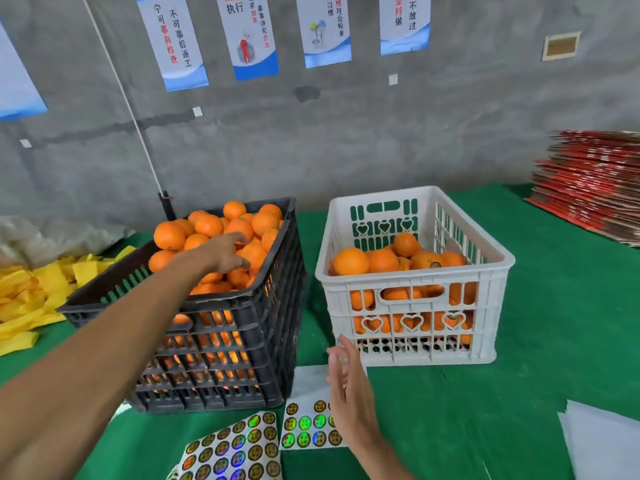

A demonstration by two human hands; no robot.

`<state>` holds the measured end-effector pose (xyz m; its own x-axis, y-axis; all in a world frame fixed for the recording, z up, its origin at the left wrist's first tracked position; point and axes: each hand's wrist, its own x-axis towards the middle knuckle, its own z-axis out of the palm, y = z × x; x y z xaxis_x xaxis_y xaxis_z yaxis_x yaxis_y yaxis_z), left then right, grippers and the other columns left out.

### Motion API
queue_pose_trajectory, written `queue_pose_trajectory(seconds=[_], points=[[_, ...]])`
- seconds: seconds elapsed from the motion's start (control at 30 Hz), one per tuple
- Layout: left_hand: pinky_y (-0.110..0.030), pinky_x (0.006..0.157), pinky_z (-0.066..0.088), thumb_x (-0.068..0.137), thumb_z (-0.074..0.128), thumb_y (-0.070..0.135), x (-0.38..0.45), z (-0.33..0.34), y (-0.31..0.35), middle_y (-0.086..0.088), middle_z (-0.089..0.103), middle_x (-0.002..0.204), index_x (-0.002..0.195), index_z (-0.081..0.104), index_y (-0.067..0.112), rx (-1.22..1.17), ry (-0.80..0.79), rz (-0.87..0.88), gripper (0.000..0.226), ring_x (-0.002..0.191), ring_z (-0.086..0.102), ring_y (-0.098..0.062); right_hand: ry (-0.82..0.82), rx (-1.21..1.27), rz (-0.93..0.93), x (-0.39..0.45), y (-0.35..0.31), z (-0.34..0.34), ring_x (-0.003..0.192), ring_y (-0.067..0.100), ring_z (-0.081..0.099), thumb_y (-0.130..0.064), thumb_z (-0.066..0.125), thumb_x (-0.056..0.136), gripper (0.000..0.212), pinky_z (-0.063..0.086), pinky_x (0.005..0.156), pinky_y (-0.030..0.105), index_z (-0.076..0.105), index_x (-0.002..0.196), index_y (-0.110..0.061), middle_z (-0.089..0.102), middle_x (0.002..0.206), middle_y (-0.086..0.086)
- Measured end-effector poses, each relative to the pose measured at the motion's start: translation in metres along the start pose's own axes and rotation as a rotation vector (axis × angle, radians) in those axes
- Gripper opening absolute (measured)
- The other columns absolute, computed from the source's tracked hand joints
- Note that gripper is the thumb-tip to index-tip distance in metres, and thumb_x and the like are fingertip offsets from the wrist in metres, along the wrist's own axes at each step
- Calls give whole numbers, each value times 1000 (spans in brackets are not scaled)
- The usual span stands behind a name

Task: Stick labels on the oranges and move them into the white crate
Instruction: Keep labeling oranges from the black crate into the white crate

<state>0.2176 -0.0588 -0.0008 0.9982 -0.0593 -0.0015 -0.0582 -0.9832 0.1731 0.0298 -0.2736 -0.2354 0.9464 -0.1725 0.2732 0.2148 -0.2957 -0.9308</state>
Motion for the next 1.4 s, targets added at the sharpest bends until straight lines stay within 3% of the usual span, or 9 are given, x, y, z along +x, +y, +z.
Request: queue_pose_trajectory(seconds=[0.13, 0.27, 0.6, 0.7, 0.87, 1.07, 1.13, 1.3, 1.4], points=[[-42, 104, 50, 91, 79, 22, 39, 7, -3, -15, 44, 158, 156, 37, 21, -6, -76, 62, 78, 135, 52, -35, -11, -8, 7, 5, 6, 3, 88, 8, 68, -68, 26, 101, 60, 55, 72, 23, 27, 154, -41, 54, 129, -36], [-45, 63, 60, 93, 76, 21, 73, 8, 10, -18, 50, 140, 139, 42, 20, -13, -122, 17, 58, 105, 64, -41, -10, -26, 16, 11, 16, 8, 87, 13, 68, -47, 39, 103, 50, 55, 80, 30, 30, 152, -37, 56, 126, -32], [-47, 89, 63, 92, 79, 20, 104, 27, -14, -22, 35, 162, 164, 20, 24, -307, -308, -87, 93, 114, 66, -41, -21, -42, 8, 13, 21, 9, 83, 13, 66, -48, 36, 101, 46, 55, 73, 31, 26, 146, -48, 54, 130, -31], [-47, 79, 64, 91, 79, 10, 96, 25, -14, -24, 32, 163, 160, 32, 17, -314, -221, -55, 84, 119, 62, -51, -29, -48, 26, 12, 19, 8, 85, 10, 66, -64, 29, 96, 54, 56, 74, 29, 25, 148, -48, 54, 130, -32], [-51, 77, 65, 85, 85, 18, 47, -2, 1, -20, 52, 144, 145, 48, 15, -261, -59, 11, 70, 78, 76, -39, -21, -15, 56, 7, 17, 4, 96, 5, 67, -85, 21, 89, 75, 58, 83, 32, 28, 152, -45, 59, 128, -30], [-28, 56, 63, 79, 90, 15, -41, -5, 13, -14, 61, 124, 133, 56, 13, -1009, 128, -26, 64, 60, 76, -24, -53, -63, 111, 3, 19, 4, 107, 5, 65, -56, 27, 106, 41, 53, 93, 21, 46, 139, -41, 68, 122, -8], [-25, 55, 62, 82, 88, 15, -66, 0, 16, -17, 64, 127, 140, 52, 8, -1092, 165, -47, 70, 56, 73, -19, -86, -60, 114, 0, 18, 1, 105, -5, 63, -55, 29, 107, 42, 49, 81, 7, 48, 140, -37, 71, 115, -9], [-24, 59, 62, 86, 85, 19, -126, -4, 37, -12, 78, 78, 133, 59, 15, -1201, 344, 171, 53, 60, 75, -22, -107, -59, 96, -11, 18, -10, 90, -5, 65, -49, 32, 108, 38, 52, 78, 15, 49, 140, -36, 71, 110, -15], [-29, 61, 63, 81, 86, 22, -158, 16, 56, -11, 79, 82, 123, 60, 30, -1254, 290, 368, 51, 64, 77, -31, -90, -32, 114, -16, 16, -19, 76, 0, 61, -46, 35, 109, 21, 53, 70, 20, 53, 118, -51, 71, 101, -22]])
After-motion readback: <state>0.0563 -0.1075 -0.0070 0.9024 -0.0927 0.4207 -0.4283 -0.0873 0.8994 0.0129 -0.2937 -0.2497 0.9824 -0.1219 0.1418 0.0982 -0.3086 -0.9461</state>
